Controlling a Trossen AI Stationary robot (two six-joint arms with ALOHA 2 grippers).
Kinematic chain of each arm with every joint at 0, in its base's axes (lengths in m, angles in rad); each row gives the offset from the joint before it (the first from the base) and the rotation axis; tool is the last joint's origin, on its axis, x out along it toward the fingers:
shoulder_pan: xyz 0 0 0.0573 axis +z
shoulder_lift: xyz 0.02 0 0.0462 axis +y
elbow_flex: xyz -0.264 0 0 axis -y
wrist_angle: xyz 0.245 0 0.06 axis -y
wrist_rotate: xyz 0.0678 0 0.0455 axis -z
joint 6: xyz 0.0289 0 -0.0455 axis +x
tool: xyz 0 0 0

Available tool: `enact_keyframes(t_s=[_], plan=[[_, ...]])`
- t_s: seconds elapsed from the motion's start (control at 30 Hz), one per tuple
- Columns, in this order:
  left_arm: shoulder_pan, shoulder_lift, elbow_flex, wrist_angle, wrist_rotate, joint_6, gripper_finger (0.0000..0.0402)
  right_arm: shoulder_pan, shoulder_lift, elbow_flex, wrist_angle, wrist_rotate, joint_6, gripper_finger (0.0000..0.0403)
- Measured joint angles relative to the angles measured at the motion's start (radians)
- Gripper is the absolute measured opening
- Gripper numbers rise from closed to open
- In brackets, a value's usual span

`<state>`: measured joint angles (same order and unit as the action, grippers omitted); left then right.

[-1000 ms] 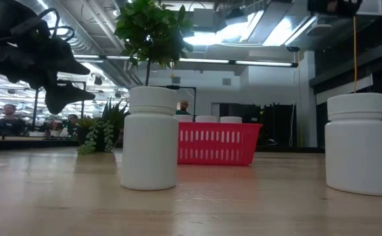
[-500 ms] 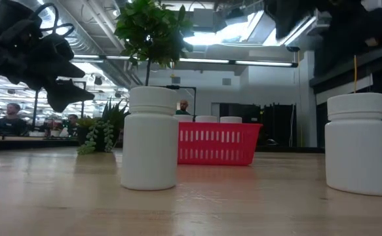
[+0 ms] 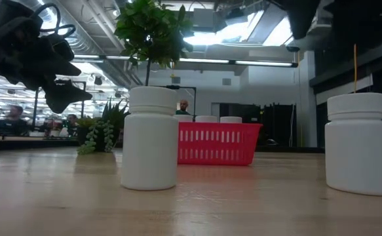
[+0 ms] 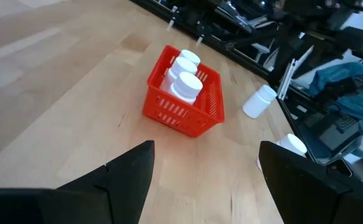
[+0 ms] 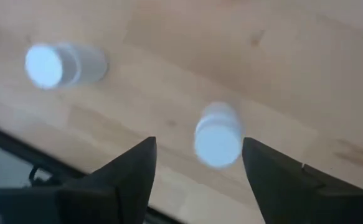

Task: Pick and place pill bottles into a basket
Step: Put the white pill bottle into the red bin

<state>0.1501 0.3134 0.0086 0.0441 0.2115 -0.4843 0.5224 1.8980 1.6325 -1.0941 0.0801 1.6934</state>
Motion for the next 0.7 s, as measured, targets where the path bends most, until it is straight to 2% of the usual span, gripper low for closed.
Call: enact_keyframes(t_s=[0.2, 0.7], plan=[[0.0, 0.0, 0.0, 0.0, 0.0, -0.002, 0.0281, 0.025, 0.065, 0.014, -0.053, -0.107, 0.004, 0.0227], [0.0, 0.0, 0.0, 0.0, -0.003, -0.002, 0.0281, 0.02, 0.074, 0.014, -0.034, -0.101, -0.028, 0.0224]])
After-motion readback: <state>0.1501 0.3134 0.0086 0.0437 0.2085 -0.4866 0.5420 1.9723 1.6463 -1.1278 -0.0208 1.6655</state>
